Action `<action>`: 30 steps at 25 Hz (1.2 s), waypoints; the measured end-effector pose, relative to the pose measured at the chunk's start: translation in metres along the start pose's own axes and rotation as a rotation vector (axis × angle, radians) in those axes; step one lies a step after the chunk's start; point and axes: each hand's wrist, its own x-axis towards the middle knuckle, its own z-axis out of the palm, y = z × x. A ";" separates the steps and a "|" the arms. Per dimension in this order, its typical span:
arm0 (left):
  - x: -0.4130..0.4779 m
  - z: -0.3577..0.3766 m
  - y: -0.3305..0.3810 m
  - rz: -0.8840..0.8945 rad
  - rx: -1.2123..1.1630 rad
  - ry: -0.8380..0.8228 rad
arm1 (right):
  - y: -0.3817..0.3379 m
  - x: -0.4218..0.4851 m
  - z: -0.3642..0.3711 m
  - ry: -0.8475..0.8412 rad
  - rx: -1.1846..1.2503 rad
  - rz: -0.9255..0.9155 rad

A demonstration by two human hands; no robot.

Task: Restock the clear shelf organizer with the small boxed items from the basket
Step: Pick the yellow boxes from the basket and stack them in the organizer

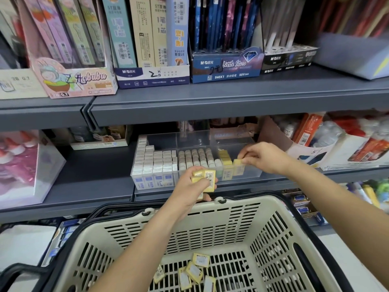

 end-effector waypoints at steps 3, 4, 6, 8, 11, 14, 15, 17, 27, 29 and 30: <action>0.001 0.001 -0.001 -0.002 0.012 -0.002 | 0.002 0.000 0.008 -0.012 -0.023 -0.021; 0.001 0.000 0.000 0.000 0.010 -0.004 | 0.002 0.000 0.009 -0.015 -0.039 -0.032; 0.001 0.000 0.000 0.007 0.011 -0.007 | 0.001 -0.002 0.009 -0.043 -0.074 -0.050; -0.001 0.000 -0.001 0.025 0.021 -0.009 | -0.003 -0.007 0.007 -0.012 -0.120 -0.075; -0.003 0.000 -0.002 0.067 0.017 -0.021 | -0.021 -0.020 0.013 0.237 -0.002 -0.180; -0.004 -0.001 0.000 0.096 0.017 -0.068 | -0.050 -0.031 0.033 0.175 0.171 -0.254; -0.004 0.000 0.001 0.097 0.010 -0.076 | -0.056 -0.032 0.038 0.138 0.187 -0.251; -0.005 0.000 0.001 0.087 -0.029 -0.065 | -0.059 -0.033 0.035 0.077 0.320 -0.185; -0.005 -0.001 0.000 0.101 -0.044 -0.079 | -0.004 0.002 -0.014 0.236 -0.061 0.034; -0.005 -0.001 0.000 0.112 -0.058 -0.079 | -0.003 0.007 -0.005 0.107 -0.005 0.031; -0.005 -0.001 0.000 0.116 -0.070 -0.075 | -0.003 0.008 -0.001 0.049 0.020 0.036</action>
